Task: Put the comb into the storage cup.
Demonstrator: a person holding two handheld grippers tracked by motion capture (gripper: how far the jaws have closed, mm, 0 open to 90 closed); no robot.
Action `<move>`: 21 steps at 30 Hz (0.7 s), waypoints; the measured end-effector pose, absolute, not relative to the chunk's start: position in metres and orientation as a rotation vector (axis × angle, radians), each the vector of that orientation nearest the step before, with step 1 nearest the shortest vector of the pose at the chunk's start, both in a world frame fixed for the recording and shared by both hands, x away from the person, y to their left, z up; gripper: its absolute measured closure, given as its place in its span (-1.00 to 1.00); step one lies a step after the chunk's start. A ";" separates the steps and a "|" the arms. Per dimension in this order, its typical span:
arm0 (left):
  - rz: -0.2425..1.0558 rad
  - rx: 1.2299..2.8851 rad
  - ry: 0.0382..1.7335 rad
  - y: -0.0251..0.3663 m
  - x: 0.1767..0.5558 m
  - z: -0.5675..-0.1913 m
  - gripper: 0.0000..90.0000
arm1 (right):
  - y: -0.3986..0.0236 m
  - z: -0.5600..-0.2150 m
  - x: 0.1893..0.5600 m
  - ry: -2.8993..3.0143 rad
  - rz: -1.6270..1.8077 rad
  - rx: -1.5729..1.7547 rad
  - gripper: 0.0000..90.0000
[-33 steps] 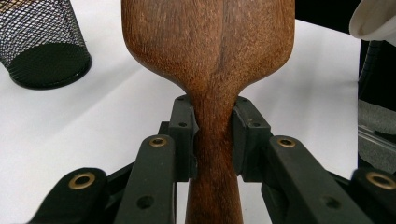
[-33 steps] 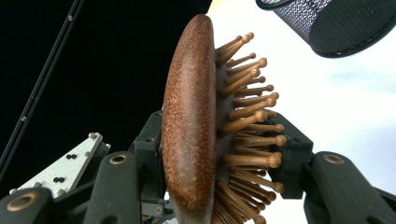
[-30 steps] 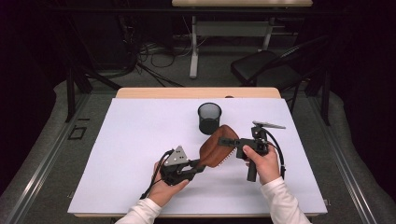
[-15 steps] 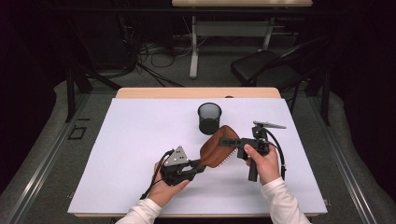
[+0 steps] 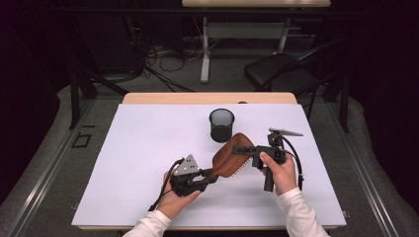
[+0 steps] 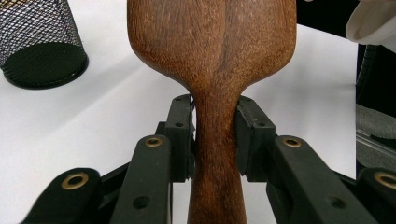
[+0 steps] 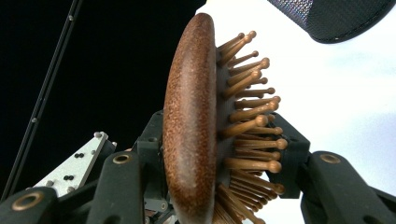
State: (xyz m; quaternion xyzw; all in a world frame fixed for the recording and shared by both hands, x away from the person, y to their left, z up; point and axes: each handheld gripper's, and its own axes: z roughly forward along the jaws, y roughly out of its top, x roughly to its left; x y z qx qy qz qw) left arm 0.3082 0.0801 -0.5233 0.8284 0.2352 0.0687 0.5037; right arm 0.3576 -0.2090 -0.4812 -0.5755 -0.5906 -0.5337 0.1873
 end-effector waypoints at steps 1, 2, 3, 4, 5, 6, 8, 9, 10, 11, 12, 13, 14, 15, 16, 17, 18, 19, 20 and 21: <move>0.166 2.000 0.568 0.080 0.308 -0.523 0.52 | -0.209 -0.481 0.358 -1.663 -1.502 -1.618 0.10; 0.165 2.000 0.567 0.080 0.308 -0.523 0.51 | -0.210 -0.481 0.358 -1.661 -1.502 -1.617 0.10; 0.166 2.000 0.565 0.080 0.309 -0.523 0.49 | -0.210 -0.481 0.358 -1.659 -1.502 -1.619 0.10; 0.167 2.001 0.566 0.080 0.309 -0.523 0.48 | -0.210 -0.481 0.358 -1.659 -1.505 -1.619 0.10; 0.167 2.001 0.567 0.080 0.309 -0.523 0.46 | -0.210 -0.481 0.358 -1.653 -1.506 -1.619 0.10; 0.163 1.999 0.569 0.080 0.308 -0.523 0.45 | -0.211 -0.481 0.358 -1.651 -1.505 -1.621 0.10; 0.164 2.001 0.565 0.081 0.309 -0.523 0.43 | -0.211 -0.481 0.358 -1.645 -1.505 -1.625 0.10; 0.162 1.999 0.571 0.081 0.309 -0.523 0.41 | -0.212 -0.482 0.358 -1.648 -1.508 -1.624 0.10; 0.161 1.999 0.573 0.081 0.309 -0.524 0.39 | -0.212 -0.482 0.359 -1.649 -1.510 -1.623 0.10; 0.158 1.999 0.577 0.081 0.309 -0.524 0.36 | -0.212 -0.482 0.359 -1.646 -1.514 -1.626 0.10; 0.158 1.997 0.579 0.081 0.310 -0.524 0.33 | -0.213 -0.482 0.359 -1.640 -1.511 -1.629 0.10; 0.156 1.996 0.580 0.081 0.310 -0.524 0.30 | -0.213 -0.482 0.359 -1.637 -1.510 -1.628 0.10; 0.155 1.997 0.578 0.082 0.310 -0.524 0.29 | -0.213 -0.483 0.359 -1.627 -1.518 -1.626 0.10; 0.150 1.992 0.581 0.082 0.311 -0.524 0.27 | -0.214 -0.483 0.359 -1.628 -1.509 -1.627 0.10; 0.147 1.988 0.584 0.082 0.311 -0.524 0.23 | -0.214 -0.483 0.359 -1.627 -1.507 -1.629 0.10; 0.146 1.986 0.584 0.082 0.311 -0.524 0.20 | -0.215 -0.483 0.360 -1.628 -1.498 -1.629 0.10; 0.142 1.981 0.588 0.082 0.311 -0.524 0.16 | -0.215 -0.483 0.360 -1.621 -1.509 -1.635 0.10; 0.144 1.979 0.589 0.082 0.312 -0.524 0.12 | -0.215 -0.484 0.360 -1.621 -1.511 -1.636 0.10; 0.141 1.973 0.591 0.083 0.312 -0.524 0.10 | -0.215 -0.484 0.360 -1.623 -1.510 -1.637 0.10; 0.138 1.971 0.595 0.083 0.312 -0.524 0.08 | -0.214 -0.484 0.360 -1.607 -1.530 -1.647 0.10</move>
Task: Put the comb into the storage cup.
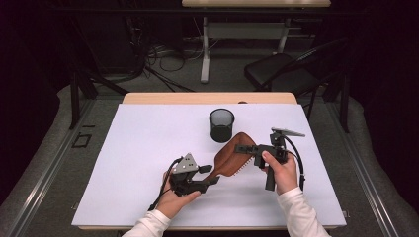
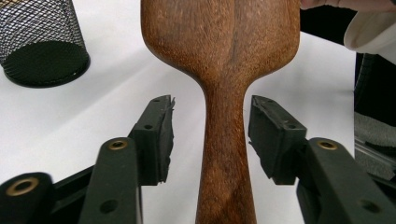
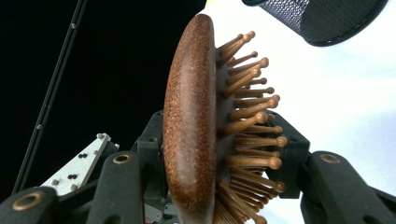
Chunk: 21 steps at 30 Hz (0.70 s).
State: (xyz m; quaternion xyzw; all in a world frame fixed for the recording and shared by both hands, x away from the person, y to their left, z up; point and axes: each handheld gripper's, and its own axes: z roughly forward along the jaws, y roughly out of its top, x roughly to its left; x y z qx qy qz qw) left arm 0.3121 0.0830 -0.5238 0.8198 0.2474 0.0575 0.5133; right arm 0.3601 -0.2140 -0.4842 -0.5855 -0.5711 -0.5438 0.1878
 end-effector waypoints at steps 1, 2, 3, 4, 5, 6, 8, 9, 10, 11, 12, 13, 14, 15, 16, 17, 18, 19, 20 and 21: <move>0.139 1.970 0.596 0.083 0.312 -0.524 0.06 | -0.216 -0.483 0.360 -1.622 -1.508 -1.641 0.10; 0.143 1.973 0.595 0.084 0.313 -0.524 0.05 | -0.216 -0.484 0.360 -1.624 -1.511 -1.640 0.10; 0.145 1.971 0.599 0.084 0.313 -0.524 0.03 | -0.216 -0.484 0.360 -1.624 -1.514 -1.641 0.10; 0.143 1.969 0.609 0.084 0.313 -0.524 0.02 | -0.217 -0.484 0.361 -1.631 -1.508 -1.637 0.10; 0.145 1.970 0.607 0.084 0.313 -0.524 0.01 | -0.217 -0.484 0.361 -1.633 -1.508 -1.638 0.10; 0.148 1.970 0.606 0.084 0.314 -0.524 0.00 | -0.217 -0.484 0.361 -1.635 -1.508 -1.640 0.10; 0.144 1.962 0.609 0.085 0.314 -0.524 -0.03 | -0.217 -0.484 0.361 -1.629 -1.518 -1.647 0.10; 0.146 1.959 0.610 0.085 0.314 -0.524 -0.04 | -0.218 -0.484 0.361 -1.625 -1.517 -1.651 0.10; 0.149 1.957 0.607 0.085 0.314 -0.523 -0.05 | -0.218 -0.484 0.361 -1.617 -1.515 -1.656 0.10; 0.148 1.954 0.606 0.085 0.313 -0.523 -0.05 | -0.218 -0.484 0.361 -1.618 -1.521 -1.652 0.10; 0.150 1.947 0.605 0.086 0.313 -0.522 -0.05 | -0.219 -0.484 0.361 -1.627 -1.521 -1.647 0.10; 0.151 1.941 0.601 0.086 0.313 -0.522 -0.05 | -0.220 -0.484 0.361 -1.621 -1.525 -1.652 0.10; 0.150 1.933 0.605 0.086 0.312 -0.521 -0.05 | -0.220 -0.484 0.361 -1.622 -1.521 -1.647 0.10; 0.155 1.931 0.602 0.087 0.312 -0.520 -0.05 | -0.220 -0.484 0.361 -1.606 -1.524 -1.659 0.10; 0.157 1.922 0.606 0.088 0.311 -0.519 -0.05 | -0.221 -0.484 0.361 -1.607 -1.524 -1.656 0.10; 0.160 1.913 0.604 0.089 0.311 -0.518 -0.05 | -0.222 -0.484 0.362 -1.614 -1.522 -1.651 0.10; 0.164 1.909 0.602 0.090 0.312 -0.517 -0.05 | -0.221 -0.484 0.362 -1.606 -1.538 -1.659 0.10; 0.169 1.903 0.608 0.091 0.312 -0.516 -0.06 | -0.222 -0.484 0.362 -1.612 -1.531 -1.661 0.10; 0.173 1.901 0.616 0.092 0.312 -0.516 -0.06 | -0.222 -0.484 0.362 -1.611 -1.530 -1.666 0.10; 0.177 1.899 0.617 0.093 0.313 -0.515 -0.07 | -0.223 -0.484 0.362 -1.615 -1.532 -1.667 0.10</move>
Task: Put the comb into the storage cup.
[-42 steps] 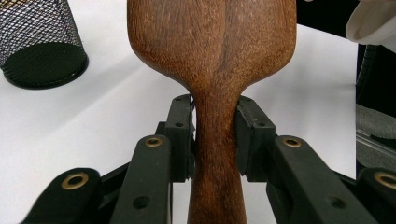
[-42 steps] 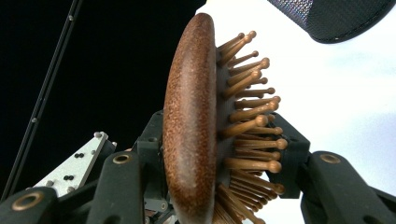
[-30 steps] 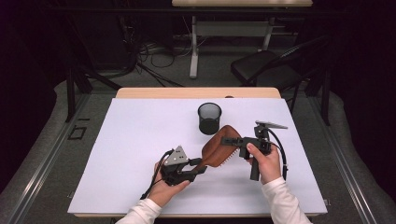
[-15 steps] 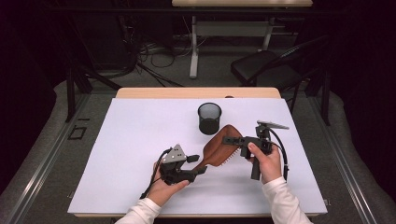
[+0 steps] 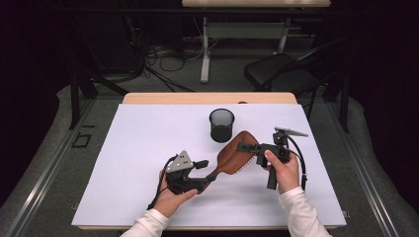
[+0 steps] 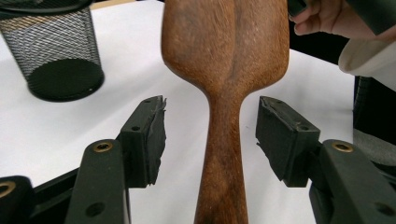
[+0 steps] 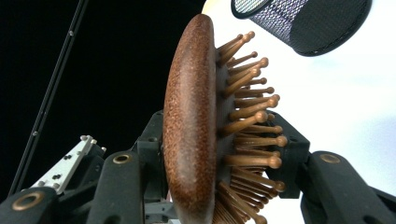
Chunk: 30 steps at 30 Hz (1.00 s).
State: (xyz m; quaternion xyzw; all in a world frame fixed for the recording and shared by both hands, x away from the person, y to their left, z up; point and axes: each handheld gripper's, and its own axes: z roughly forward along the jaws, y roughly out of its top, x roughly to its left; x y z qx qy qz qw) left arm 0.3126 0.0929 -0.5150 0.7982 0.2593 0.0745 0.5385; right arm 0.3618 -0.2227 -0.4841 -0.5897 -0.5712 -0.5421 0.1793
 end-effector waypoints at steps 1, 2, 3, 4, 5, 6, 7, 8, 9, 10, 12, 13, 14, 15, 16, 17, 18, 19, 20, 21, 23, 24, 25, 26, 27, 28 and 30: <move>0.179 1.893 0.626 0.094 0.313 -0.515 -0.07 | -0.223 -0.484 0.362 -1.615 -1.532 -1.666 0.10; 0.184 1.891 0.637 0.095 0.313 -0.514 -0.08 | -0.223 -0.484 0.362 -1.615 -1.530 -1.668 0.10; 0.182 1.889 0.640 0.096 0.314 -0.514 -0.09 | -0.224 -0.484 0.362 -1.614 -1.535 -1.668 0.10; 0.192 1.885 0.652 0.097 0.315 -0.513 -0.10 | -0.224 -0.484 0.362 -1.615 -1.535 -1.669 0.10; 0.192 1.883 0.656 0.099 0.316 -0.513 -0.11 | -0.224 -0.484 0.362 -1.614 -1.538 -1.671 0.10; 0.200 1.879 0.668 0.100 0.316 -0.513 -0.12 | -0.224 -0.484 0.362 -1.615 -1.540 -1.671 0.10; 0.206 1.875 0.678 0.101 0.317 -0.513 -0.13 | -0.225 -0.484 0.362 -1.616 -1.541 -1.671 0.10; 0.215 1.870 0.686 0.102 0.318 -0.512 -0.15 | -0.225 -0.484 0.362 -1.614 -1.542 -1.671 0.10; 0.221 1.868 0.694 0.103 0.318 -0.512 -0.15 | -0.225 -0.484 0.362 -1.608 -1.549 -1.672 0.10; 0.229 1.863 0.703 0.104 0.318 -0.512 -0.16 | -0.225 -0.484 0.362 -1.610 -1.548 -1.668 0.10; 0.247 1.863 0.717 0.105 0.319 -0.511 -0.17 | -0.225 -0.484 0.362 -1.607 -1.552 -1.665 0.10; 0.253 1.858 0.723 0.106 0.320 -0.511 -0.17 | -0.225 -0.484 0.362 -1.602 -1.552 -1.665 0.10; 0.265 1.856 0.724 0.107 0.320 -0.511 -0.17 | -0.226 -0.484 0.362 -1.602 -1.552 -1.664 0.10; 0.275 1.854 0.731 0.107 0.320 -0.511 -0.17 | -0.226 -0.483 0.362 -1.601 -1.553 -1.664 0.10; 0.272 1.848 0.734 0.108 0.321 -0.511 -0.17 | -0.226 -0.483 0.362 -1.600 -1.553 -1.665 0.10; 0.278 1.843 0.735 0.109 0.321 -0.511 -0.17 | -0.226 -0.483 0.362 -1.603 -1.557 -1.664 0.10; 0.293 1.846 0.747 0.110 0.322 -0.510 -0.17 | -0.226 -0.483 0.362 -1.602 -1.560 -1.665 0.10; 0.285 1.840 0.747 0.111 0.323 -0.510 -0.17 | -0.226 -0.483 0.362 -1.602 -1.563 -1.664 0.10; 0.288 1.840 0.754 0.112 0.324 -0.510 -0.17 | -0.225 -0.483 0.362 -1.586 -1.578 -1.676 0.10; 0.290 1.840 0.758 0.113 0.325 -0.510 -0.17 | -0.225 -0.483 0.362 -1.585 -1.579 -1.677 0.10; 0.298 1.841 0.775 0.114 0.326 -0.511 -0.17 | -0.225 -0.483 0.362 -1.587 -1.581 -1.677 0.10; 0.305 1.846 0.779 0.114 0.327 -0.511 -0.17 | -0.225 -0.483 0.362 -1.587 -1.582 -1.677 0.10; 0.312 1.846 0.786 0.115 0.328 -0.511 -0.17 | -0.225 -0.483 0.362 -1.587 -1.582 -1.677 0.10; 0.321 1.850 0.791 0.116 0.329 -0.512 -0.17 | -0.225 -0.483 0.362 -1.590 -1.582 -1.673 0.10; 0.326 1.853 0.801 0.117 0.329 -0.512 -0.19 | -0.226 -0.483 0.362 -1.601 -1.568 -1.670 0.10; 0.321 1.846 0.806 0.118 0.330 -0.512 -0.19 | -0.227 -0.482 0.362 -1.613 -1.551 -1.667 0.10; 0.314 1.835 0.822 0.120 0.331 -0.512 -0.23 | -0.227 -0.482 0.362 -1.600 -1.571 -1.673 0.10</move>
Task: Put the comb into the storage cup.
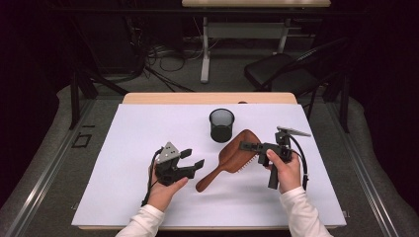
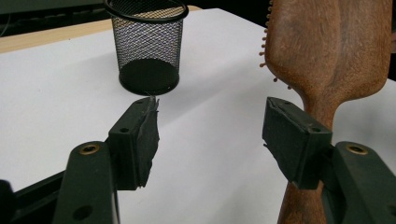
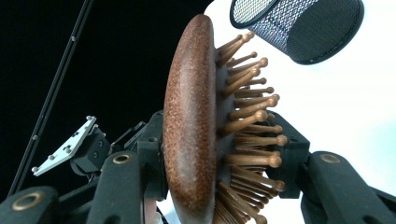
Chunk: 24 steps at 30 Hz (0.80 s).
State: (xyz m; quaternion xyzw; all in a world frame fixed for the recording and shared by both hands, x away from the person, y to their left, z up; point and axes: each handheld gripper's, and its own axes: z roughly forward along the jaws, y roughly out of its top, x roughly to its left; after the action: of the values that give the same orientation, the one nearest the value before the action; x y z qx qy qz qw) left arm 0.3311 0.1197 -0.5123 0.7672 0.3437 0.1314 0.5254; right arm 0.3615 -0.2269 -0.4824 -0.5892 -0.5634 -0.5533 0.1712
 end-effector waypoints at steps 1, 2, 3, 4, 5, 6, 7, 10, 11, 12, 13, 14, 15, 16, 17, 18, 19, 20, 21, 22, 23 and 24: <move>0.314 1.834 0.829 0.121 0.332 -0.512 -0.24 | -0.227 -0.482 0.361 -1.599 -1.574 -1.675 0.10; 0.316 1.827 0.840 0.122 0.332 -0.512 -0.25 | -0.228 -0.482 0.361 -1.602 -1.567 -1.675 0.10; 0.314 1.818 0.849 0.123 0.332 -0.512 -0.29 | -0.228 -0.482 0.361 -1.596 -1.579 -1.680 0.10; 0.315 1.815 0.859 0.124 0.333 -0.512 -0.33 | -0.228 -0.482 0.361 -1.595 -1.585 -1.679 0.10; 0.311 1.807 0.866 0.125 0.333 -0.511 -0.38 | -0.228 -0.482 0.360 -1.604 -1.582 -1.679 0.10; 0.311 1.804 0.876 0.126 0.334 -0.511 -0.45 | -0.228 -0.481 0.360 -1.603 -1.580 -1.681 0.10; 0.303 1.798 0.884 0.127 0.335 -0.511 -0.49 | -0.228 -0.481 0.360 -1.608 -1.580 -1.682 0.10; 0.303 1.794 0.922 0.132 0.338 -0.512 -0.63 | -0.229 -0.481 0.360 -1.613 -1.586 -1.687 0.10; 0.300 1.795 0.931 0.133 0.340 -0.512 -0.66 | -0.229 -0.480 0.361 -1.612 -1.590 -1.692 0.10; 0.294 1.797 0.937 0.134 0.341 -0.513 -0.66 | -0.230 -0.480 0.361 -1.609 -1.597 -1.697 0.10; 0.311 1.794 0.959 0.135 0.341 -0.514 -0.67 | -0.230 -0.480 0.361 -1.608 -1.606 -1.696 0.10; 0.333 1.795 0.982 0.135 0.342 -0.514 -0.68 | -0.230 -0.480 0.361 -1.597 -1.619 -1.705 0.10; 0.329 1.798 0.987 0.137 0.344 -0.515 -0.68 | -0.230 -0.480 0.361 -1.591 -1.629 -1.707 0.10; 0.322 1.797 0.989 0.138 0.345 -0.515 -0.69 | -0.231 -0.479 0.361 -1.589 -1.624 -1.709 0.10; 0.326 1.794 0.995 0.140 0.345 -0.515 -0.72 | -0.231 -0.479 0.362 -1.584 -1.621 -1.713 0.10; 0.327 1.785 1.000 0.141 0.346 -0.515 -0.74 | -0.231 -0.479 0.362 -1.580 -1.621 -1.715 0.10; 0.325 1.773 1.007 0.143 0.347 -0.514 -0.77 | -0.231 -0.478 0.363 -1.585 -1.619 -1.721 0.10; 0.321 1.759 1.011 0.145 0.347 -0.514 -0.79 | -0.231 -0.477 0.363 -1.585 -1.614 -1.727 0.10; 0.317 1.745 1.021 0.146 0.348 -0.513 -0.81 | -0.230 -0.475 0.363 -1.585 -1.607 -1.732 0.10; 0.304 1.732 1.028 0.149 0.349 -0.513 -0.85 | -0.230 -0.475 0.364 -1.591 -1.621 -1.729 0.10; 0.301 1.723 1.038 0.150 0.350 -0.513 -0.91 | -0.230 -0.473 0.365 -1.591 -1.618 -1.735 0.10; 0.298 1.713 1.049 0.152 0.351 -0.513 -0.94 | -0.230 -0.471 0.365 -1.598 -1.609 -1.736 0.10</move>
State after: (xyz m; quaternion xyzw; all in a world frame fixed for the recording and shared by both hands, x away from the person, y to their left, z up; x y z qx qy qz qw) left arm 0.3505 0.1521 -0.5128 0.7167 0.4387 0.1248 0.5275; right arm 0.3651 -0.2304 -0.4715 -0.6018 -0.5537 -0.5576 0.1424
